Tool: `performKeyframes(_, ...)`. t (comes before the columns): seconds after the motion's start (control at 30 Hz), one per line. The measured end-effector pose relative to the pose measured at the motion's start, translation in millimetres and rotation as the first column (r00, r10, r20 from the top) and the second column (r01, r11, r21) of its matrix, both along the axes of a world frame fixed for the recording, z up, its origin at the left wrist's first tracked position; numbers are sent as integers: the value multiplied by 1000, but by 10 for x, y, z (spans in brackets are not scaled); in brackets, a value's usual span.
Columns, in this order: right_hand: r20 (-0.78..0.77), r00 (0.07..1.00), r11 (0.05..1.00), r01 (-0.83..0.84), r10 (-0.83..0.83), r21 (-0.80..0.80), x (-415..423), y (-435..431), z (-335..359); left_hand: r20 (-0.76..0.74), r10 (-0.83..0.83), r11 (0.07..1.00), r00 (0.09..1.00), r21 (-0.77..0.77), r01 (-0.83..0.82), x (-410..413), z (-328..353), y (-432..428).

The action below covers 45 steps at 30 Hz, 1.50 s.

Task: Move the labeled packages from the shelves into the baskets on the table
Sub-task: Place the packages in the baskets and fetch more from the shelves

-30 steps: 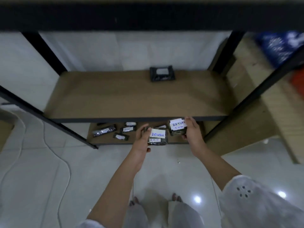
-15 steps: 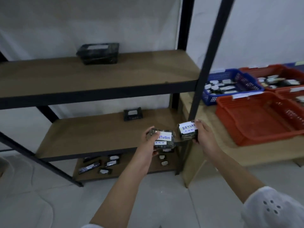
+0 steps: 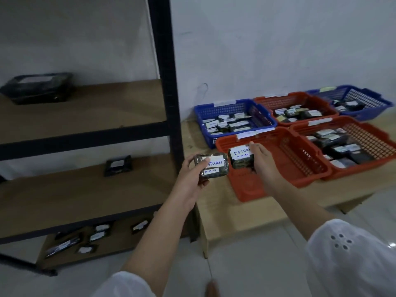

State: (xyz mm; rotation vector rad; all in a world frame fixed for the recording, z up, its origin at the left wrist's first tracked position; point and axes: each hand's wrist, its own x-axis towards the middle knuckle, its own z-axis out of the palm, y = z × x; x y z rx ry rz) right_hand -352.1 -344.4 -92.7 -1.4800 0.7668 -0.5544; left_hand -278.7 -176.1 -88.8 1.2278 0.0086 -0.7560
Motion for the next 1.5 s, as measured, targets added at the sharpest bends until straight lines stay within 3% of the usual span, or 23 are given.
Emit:
performKeyframes(0.37, -87, 996, 1000, 10, -12, -28, 423, -1282, -221, -20, 15, 999, 1000, 40, -14, 532, -32, -1286)
performKeyframes(0.67, -265, 963, 999, -38, 40, 11, 862, -2177, -762, -99, 142, 987, 985, 84, -134, 795, -289, -1779)
performKeyframes(0.87, -427, 890, 987, -145, 158, 63, 1082, -2388, -1240, -173, 218, 970, 960, 150, -193, 767, -417, -2022)
performKeyframes(1.0, -563, 808, 952, -283, 172, -117, 1115, -2413, -1416, -160, 212, 966, 964, 185, -182, 725, -493, -2092)
performKeyframes(1.13, -698, 716, 905, -299, 3, -302, 1053, -2401, -1448, -88, 182, 956, 979, 251, -155, 716, -581, -2120)
performKeyframes(1.17, -696, 715, 885, -286, -59, -368, 1027, -2367, -1420, -75, 176, 952, 982, 267, -150, 719, -596, -2128)
performKeyframes(1.23, -592, 801, 886, -208, -89, -414, 986, -2268, -1342, -46, 156, 943, 987, 304, -135, 721, -617, -2152)
performKeyframes(1.3, -360, 927, 974, -167, 102, -155, 965, -2117, -1213, -8, 140, 932, 990, 339, -129, 713, -633, -2185)
performKeyframes(1.37, -119, 942, 944, -297, 315, 144, 925, -1947, -1060, 44, 133, 920, 990, 365, -139, 693, -655, -2231)
performKeyframes(1.43, -9, 899, 883, -427, 437, 196, 905, -1818, -989, 120, 122, 901, 985, 403, -161, 692, -681, -2241)
performKeyframes(1.5, 18, 897, 881, -437, 441, 180, 910, -1755, -983, 266, 24, 837, 964, 522, -165, 706, -724, -2217)
